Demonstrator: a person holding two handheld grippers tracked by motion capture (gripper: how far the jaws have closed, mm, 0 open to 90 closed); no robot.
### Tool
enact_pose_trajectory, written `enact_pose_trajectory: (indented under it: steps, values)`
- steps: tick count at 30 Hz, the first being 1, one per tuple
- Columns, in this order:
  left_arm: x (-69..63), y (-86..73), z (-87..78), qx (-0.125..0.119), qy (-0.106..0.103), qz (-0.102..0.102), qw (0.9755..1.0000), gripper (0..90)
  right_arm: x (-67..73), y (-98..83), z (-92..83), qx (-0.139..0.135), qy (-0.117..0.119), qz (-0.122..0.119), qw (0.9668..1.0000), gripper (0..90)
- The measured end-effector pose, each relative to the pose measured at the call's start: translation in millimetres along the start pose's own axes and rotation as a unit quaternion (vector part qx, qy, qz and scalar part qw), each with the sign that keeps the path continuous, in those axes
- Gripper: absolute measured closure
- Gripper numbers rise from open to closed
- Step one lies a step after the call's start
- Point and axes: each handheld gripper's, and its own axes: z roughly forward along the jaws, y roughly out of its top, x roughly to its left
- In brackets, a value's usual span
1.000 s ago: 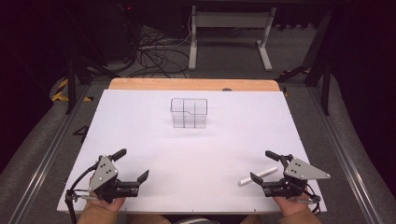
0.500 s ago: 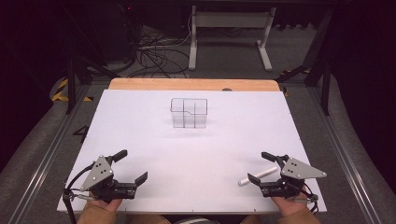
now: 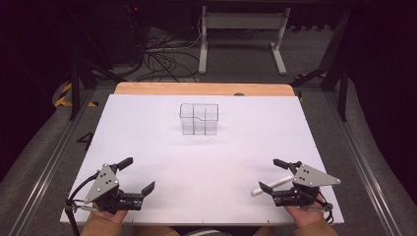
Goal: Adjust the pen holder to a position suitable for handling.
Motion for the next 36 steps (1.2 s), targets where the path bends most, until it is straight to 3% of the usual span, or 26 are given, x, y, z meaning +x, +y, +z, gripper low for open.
enact_pose_trajectory:
  steps: [8, 12, 22, 26, 36]
  values:
    - [2.0, 1.3, -3.4, 0.003, 0.009, 0.007, 0.9999, 0.8, -3.0, 16.5, 6.2, 0.003, 0.01, -0.002, 0.9999, 15.7]
    - [3.1, 0.8, -4.4, 0.0, 0.006, 0.0, 1.0, 0.8, -5.6, 26.9, 10.2, 0.003, 0.015, -0.002, 0.9999, 15.7]
    - [-0.4, 1.2, -2.5, 0.006, 0.005, 0.015, 0.9999, 0.8, -10.2, 47.1, 20.4, 0.002, 0.021, -0.009, 0.9997, 15.7]
    - [-2.7, 1.3, -1.6, 0.01, 0.007, 0.025, 0.9996, 0.8, -9.6, 50.8, 22.7, 0.001, 0.024, -0.012, 0.9996, 15.7]
    - [-2.4, 0.6, -0.1, 0.013, 0.003, 0.022, 0.9997, 0.8, -13.6, 62.3, 27.9, 0.002, 0.031, -0.017, 0.9994, 15.3]
